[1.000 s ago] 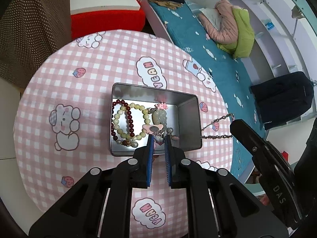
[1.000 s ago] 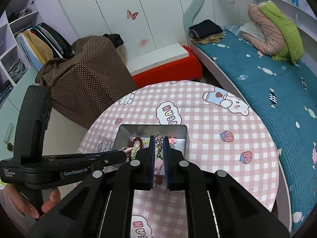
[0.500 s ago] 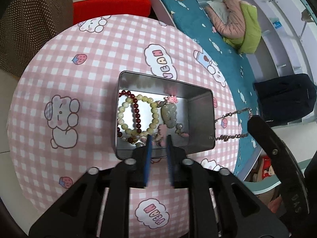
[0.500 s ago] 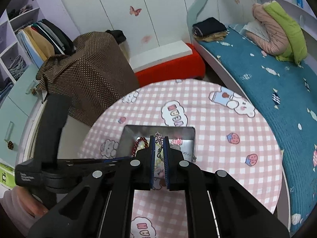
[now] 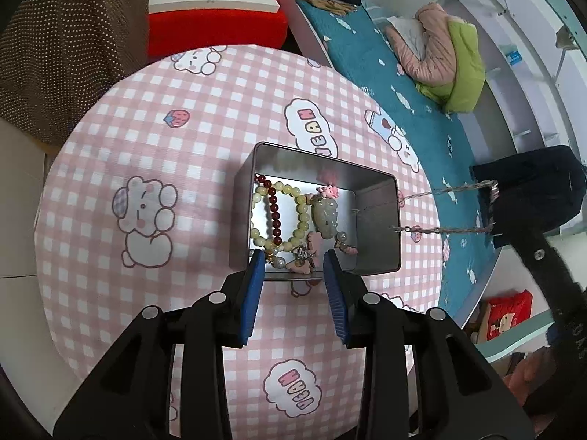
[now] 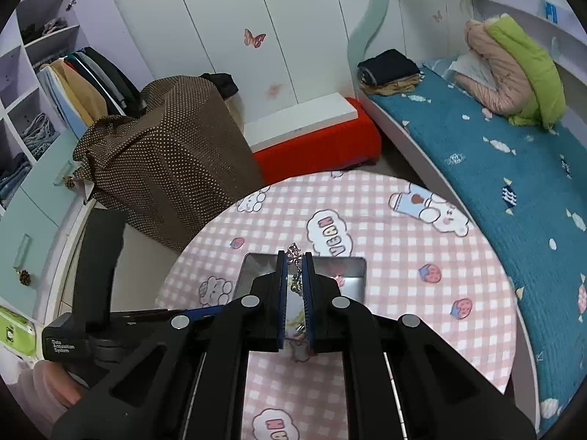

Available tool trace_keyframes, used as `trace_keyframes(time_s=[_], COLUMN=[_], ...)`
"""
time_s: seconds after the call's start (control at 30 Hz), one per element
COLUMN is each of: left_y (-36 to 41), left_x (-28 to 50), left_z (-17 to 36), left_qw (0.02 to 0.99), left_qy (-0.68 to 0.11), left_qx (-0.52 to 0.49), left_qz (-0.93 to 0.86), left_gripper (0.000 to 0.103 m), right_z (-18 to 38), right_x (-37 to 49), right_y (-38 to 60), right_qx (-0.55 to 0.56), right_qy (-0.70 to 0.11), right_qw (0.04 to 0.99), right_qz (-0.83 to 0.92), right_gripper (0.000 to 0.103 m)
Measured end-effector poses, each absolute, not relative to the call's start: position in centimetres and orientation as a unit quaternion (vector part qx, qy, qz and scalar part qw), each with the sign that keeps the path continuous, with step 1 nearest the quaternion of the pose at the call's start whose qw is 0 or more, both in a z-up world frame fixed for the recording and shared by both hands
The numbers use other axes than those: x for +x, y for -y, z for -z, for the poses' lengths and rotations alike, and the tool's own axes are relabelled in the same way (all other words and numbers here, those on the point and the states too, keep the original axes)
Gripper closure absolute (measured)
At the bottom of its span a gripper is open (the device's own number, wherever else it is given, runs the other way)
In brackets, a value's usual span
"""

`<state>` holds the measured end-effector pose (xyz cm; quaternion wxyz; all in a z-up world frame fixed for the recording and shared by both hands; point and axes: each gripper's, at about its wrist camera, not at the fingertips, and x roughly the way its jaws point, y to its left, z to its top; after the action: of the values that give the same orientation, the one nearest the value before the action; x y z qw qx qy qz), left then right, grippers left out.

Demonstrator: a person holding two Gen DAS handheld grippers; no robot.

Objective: Organize jewelry

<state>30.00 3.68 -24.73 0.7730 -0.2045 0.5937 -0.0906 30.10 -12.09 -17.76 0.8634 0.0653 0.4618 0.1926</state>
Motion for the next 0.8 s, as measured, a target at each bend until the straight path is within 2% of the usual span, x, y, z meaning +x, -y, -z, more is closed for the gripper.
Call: trace_keyframes(time_s=[0.07,0.1,0.17,0.2,0.7,0.73,0.77,0.8], left_y=[-3.9,-4.0,-4.0,-4.1,-3.4,-3.3,-3.2,-3.0], left_x=[29.7,29.6,29.3,29.1,25.1,24.7,24.3,23.7], left_z=[24.4,24.3,23.9,23.7,19.6,19.1,18.6,17.8], left_qw=[0.776,0.777,0.782,0.784,0.816,0.82,0.823,0.828], left_qy=[-0.59,-0.589,-0.586,-0.584,-0.558,-0.555,-0.551,-0.544], left_qx=[-0.204,-0.202,-0.196,-0.191,-0.116,-0.11,-0.104,-0.099], left_qz=[0.091,0.09,0.087,0.087,0.094,0.092,0.089,0.086], left_gripper=[0.061,0.06,0.06,0.06,0.059,0.058,0.05,0.046], right_z=[18.5,18.8,19.7,20.0,16.5,16.0,15.2,14.8], right_x=[30.1,30.1,29.9,29.7,24.8,24.4,23.8,23.5], right_y=[11.7,11.6,11.5,11.5,13.1,13.3,13.5,13.7], right_qx=[0.057,0.057,0.055,0.051,0.074,0.075,0.075,0.075], right_qy=[-0.474,-0.48,-0.498,-0.506,-0.464,-0.458,-0.447,-0.44], right_qw=[0.858,0.856,0.847,0.846,0.876,0.878,0.884,0.888], right_qz=[-0.187,-0.185,-0.177,-0.161,-0.112,-0.112,-0.112,-0.111], right_gripper=[0.094,0.092,0.072,0.056,0.055,0.054,0.054,0.052])
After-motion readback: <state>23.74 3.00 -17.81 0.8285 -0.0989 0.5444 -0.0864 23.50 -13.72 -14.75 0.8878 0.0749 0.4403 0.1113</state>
